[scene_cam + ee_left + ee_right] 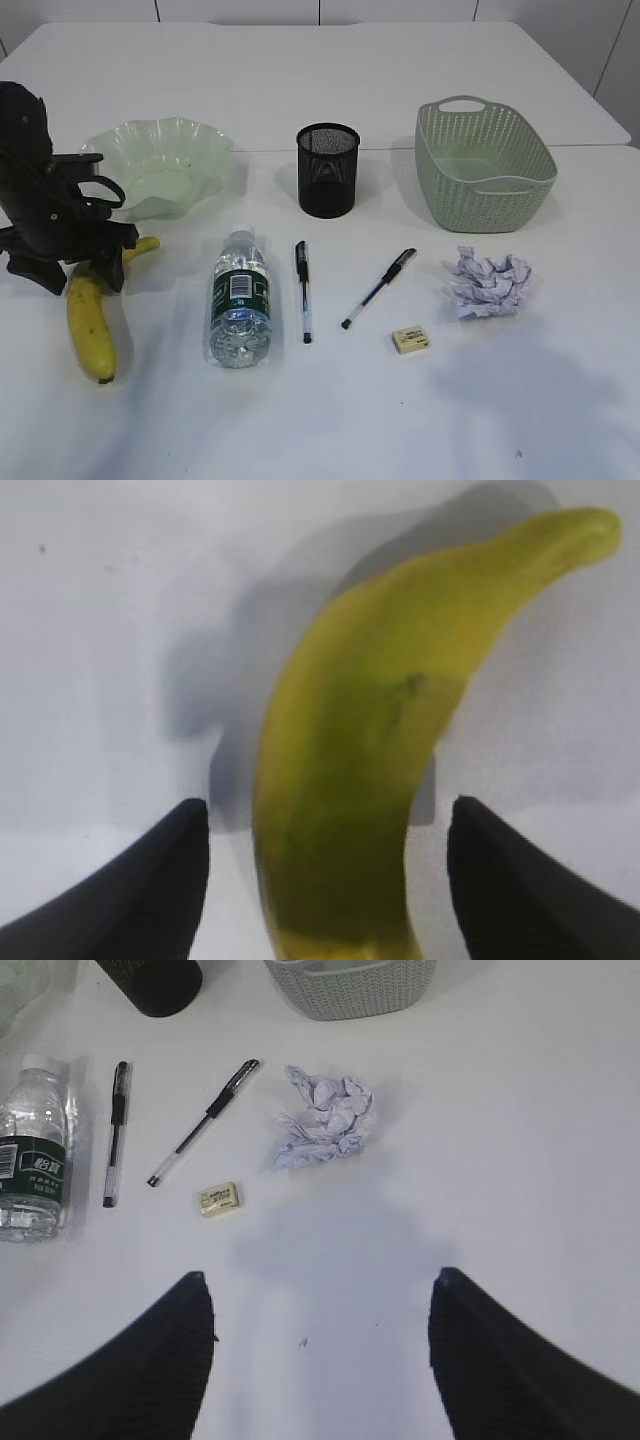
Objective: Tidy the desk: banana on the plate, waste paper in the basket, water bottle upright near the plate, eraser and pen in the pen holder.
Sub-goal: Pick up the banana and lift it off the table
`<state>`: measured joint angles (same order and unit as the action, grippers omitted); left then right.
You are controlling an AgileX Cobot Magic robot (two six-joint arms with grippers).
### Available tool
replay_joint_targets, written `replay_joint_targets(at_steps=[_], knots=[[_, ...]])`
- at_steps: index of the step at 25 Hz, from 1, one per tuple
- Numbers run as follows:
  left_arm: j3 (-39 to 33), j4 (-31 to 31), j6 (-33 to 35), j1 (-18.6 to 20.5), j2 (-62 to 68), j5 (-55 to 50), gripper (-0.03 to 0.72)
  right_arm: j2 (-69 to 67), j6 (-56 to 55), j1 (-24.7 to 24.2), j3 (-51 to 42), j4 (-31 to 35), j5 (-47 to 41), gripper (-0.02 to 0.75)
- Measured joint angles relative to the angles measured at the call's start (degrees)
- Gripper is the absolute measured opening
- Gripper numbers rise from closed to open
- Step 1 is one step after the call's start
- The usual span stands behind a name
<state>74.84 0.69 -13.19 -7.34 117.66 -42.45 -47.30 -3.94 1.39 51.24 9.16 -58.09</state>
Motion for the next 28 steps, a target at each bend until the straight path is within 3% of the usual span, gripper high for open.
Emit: replay_joint_targets(at_steps=[4,9,11,19,28], knots=[[0.0,0.6,0.0,0.0,0.2,0.2,0.484,0.0,0.0,0.0,0.0,0.0,0.0,0.501],[0.0,0.7,0.0,0.0,0.2,0.2,0.305,0.0,0.0,0.0,0.0,0.0,0.0,0.501],[0.0,0.7,0.0,0.0,0.2,0.2,0.274,0.0,0.0,0.0,0.0,0.0,0.0,0.501],[0.0,0.8,0.6,0.0,0.0,-3.1,0.266,0.0,0.2,0.0,0.0,0.0,0.0,0.501],[0.0,5.9,5.7,0.0,-5.0,-6.8,0.265,0.0,0.3,0.0,0.0,0.0,0.7,0.501]])
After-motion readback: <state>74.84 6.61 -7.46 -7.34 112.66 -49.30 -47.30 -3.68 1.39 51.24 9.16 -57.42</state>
